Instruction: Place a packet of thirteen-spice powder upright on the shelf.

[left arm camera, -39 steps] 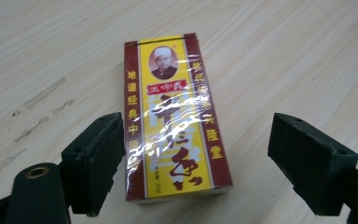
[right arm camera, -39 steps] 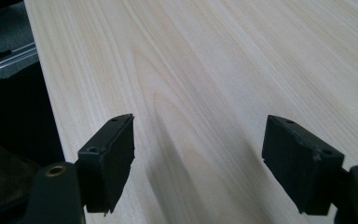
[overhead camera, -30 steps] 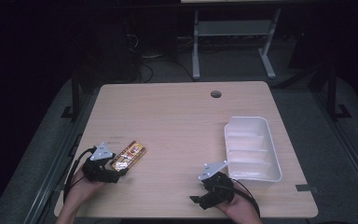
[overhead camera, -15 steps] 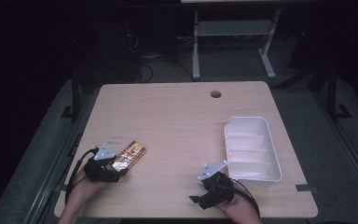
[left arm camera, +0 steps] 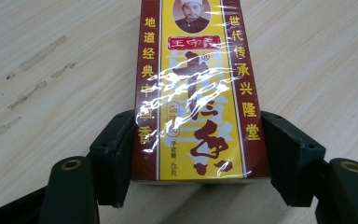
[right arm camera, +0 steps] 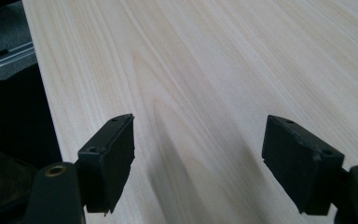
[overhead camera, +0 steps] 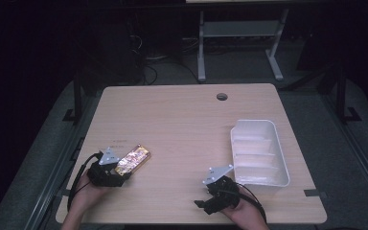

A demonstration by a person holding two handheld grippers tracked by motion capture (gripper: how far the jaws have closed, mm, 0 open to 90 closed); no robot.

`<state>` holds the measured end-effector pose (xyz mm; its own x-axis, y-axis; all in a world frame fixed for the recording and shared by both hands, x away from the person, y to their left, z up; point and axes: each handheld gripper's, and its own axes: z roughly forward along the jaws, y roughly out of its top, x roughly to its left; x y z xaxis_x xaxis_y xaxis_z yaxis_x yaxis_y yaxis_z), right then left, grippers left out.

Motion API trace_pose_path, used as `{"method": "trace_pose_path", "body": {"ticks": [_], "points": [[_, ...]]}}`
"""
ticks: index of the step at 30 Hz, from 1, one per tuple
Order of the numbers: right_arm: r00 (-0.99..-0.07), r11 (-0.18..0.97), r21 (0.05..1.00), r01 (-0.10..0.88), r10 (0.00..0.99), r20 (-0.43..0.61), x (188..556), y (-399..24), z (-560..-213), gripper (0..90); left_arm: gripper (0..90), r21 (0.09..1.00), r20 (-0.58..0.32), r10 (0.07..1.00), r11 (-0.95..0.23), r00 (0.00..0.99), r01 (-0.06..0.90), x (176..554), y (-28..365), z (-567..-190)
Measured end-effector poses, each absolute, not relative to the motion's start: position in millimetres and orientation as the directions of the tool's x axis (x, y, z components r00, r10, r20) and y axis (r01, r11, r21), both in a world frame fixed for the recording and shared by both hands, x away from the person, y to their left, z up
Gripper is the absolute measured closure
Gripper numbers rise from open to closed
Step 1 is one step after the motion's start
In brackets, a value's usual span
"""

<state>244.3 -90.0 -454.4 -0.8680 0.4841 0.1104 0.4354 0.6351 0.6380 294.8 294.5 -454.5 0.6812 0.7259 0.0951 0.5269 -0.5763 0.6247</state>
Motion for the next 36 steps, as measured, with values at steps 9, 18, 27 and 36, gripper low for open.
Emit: {"method": "trace_pose_path", "body": {"ticks": [9,18,27,36], "points": [[-0.862,0.601,0.668,0.439,0.492,0.124,246,-90,-448,24.8,32.5,0.667,0.084,0.715,-0.558,0.695,0.494,289,289,-446],[-0.853,0.551,0.696,0.46,0.493,0.174,249,-89,-441,24.7,32.5,0.707,0.089,0.64,-0.58,0.763,0.404,274,261,-433],[-0.84,0.516,0.714,0.472,0.51,0.186,253,-92,-437,23.4,32.5,0.721,0.103,0.564,-0.61,0.82,0.329,261,233,-427],[-0.828,0.475,0.733,0.487,0.518,0.215,254,-95,-435,22.1,32.5,0.73,0.118,0.478,-0.636,0.871,0.25,244,199,-426]]}}
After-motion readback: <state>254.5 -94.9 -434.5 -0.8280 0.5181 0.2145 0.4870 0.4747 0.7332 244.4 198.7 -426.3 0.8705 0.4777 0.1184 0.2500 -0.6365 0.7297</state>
